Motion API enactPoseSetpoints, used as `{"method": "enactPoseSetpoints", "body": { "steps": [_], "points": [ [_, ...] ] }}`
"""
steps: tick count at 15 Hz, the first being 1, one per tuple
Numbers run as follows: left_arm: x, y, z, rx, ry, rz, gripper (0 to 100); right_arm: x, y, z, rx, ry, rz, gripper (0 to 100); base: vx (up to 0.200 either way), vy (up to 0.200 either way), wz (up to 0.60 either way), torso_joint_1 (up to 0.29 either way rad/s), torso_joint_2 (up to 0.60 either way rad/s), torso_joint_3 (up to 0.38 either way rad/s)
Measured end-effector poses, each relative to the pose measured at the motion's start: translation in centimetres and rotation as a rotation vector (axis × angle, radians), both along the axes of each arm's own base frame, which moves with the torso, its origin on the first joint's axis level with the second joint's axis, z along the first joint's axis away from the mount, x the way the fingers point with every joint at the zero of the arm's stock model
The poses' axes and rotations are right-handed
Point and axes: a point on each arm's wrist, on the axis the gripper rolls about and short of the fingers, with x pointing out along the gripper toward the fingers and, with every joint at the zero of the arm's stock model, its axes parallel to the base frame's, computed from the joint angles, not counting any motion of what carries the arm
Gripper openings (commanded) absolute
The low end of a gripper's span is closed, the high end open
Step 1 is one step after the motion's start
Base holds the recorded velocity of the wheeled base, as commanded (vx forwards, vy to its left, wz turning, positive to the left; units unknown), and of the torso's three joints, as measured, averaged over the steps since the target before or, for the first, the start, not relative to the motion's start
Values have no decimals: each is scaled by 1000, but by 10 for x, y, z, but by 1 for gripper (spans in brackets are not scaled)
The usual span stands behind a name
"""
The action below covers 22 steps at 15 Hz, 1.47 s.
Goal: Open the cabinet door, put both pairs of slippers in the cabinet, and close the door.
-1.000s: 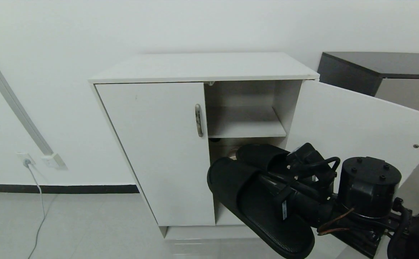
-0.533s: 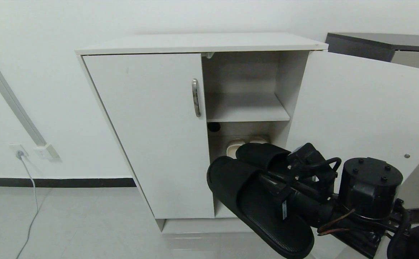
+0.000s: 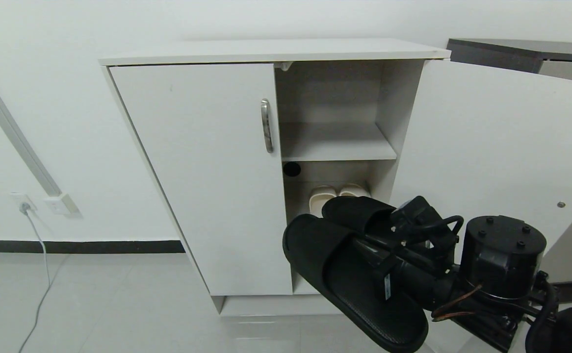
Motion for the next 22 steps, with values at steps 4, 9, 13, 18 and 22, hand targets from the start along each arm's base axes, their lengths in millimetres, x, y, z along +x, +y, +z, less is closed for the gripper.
{"method": "enactPoseSetpoints", "body": {
  "steps": [4, 9, 13, 18, 22],
  "points": [
    [0, 0, 0, 0, 0, 1, 0, 2, 2, -3, -8, 3, -11, 0, 0, 0, 0, 0, 0, 0],
    [0, 0, 0, 0, 0, 0, 0, 17, 26, 2, 31, 32, -273, 0, 0, 0, 0, 0, 0, 0],
    [0, 0, 0, 0, 0, 0, 0, 26, 54, 20, 49, 123, -482, 0, 0, 0, 0, 0, 0, 0],
    [0, 0, 0, 0, 0, -1, 0, 32, 74, 63, 110, 82, -606, 0, 0, 0, 0, 0, 0, 0],
    [0, 0, 0, 0, 0, 0, 0, 45, 79, 87, 127, 73, -631, 0, 0, 0, 0, 0, 0, 0]
  ]
}}
